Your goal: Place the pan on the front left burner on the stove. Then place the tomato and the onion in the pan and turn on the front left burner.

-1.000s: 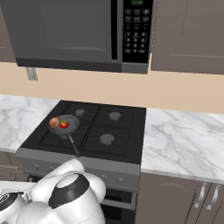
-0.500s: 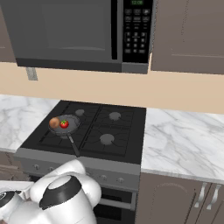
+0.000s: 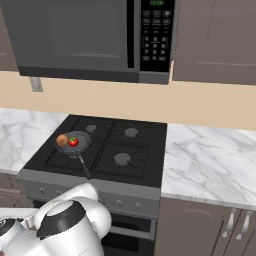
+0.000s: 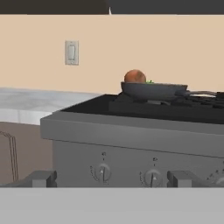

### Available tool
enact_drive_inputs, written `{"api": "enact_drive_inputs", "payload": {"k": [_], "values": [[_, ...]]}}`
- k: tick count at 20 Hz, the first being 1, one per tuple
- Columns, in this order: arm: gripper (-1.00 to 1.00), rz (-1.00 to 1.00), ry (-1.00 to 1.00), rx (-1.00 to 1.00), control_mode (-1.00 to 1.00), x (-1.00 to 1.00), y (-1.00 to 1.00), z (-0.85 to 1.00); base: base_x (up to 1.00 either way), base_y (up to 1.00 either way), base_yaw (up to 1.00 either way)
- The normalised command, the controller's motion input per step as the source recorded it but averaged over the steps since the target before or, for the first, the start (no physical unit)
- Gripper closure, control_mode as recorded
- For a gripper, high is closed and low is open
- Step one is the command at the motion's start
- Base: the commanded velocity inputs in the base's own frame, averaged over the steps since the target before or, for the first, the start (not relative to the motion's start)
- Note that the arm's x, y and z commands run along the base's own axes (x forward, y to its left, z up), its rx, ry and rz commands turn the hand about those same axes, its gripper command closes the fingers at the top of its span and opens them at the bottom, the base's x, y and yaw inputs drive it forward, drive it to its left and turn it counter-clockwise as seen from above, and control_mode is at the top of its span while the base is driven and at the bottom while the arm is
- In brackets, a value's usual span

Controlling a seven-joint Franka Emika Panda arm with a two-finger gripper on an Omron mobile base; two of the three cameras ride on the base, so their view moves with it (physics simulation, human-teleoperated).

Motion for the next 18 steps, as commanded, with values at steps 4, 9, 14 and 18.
{"api": "enact_drive_inputs", "payload": {"k": [4, 9, 14, 18], "values": [[-1.00, 0.00, 0.00, 0.00, -1.00, 0.00, 0.00, -0.02, 0.00, 0.00, 0.00], [-1.00, 0.00, 0.00, 0.02, -1.00, 0.00, -0.15, 0.00, 0.00, 0.00, 0.00], [-1.00, 0.00, 0.00, 0.03, -1.00, 0.00, -0.21, -0.06, 0.00, 0.00, 0.00], [-1.00, 0.00, 0.00, 0.02, -1.00, 0.02, -0.02, 0.00, 0.00, 0.00, 0.00]]}}
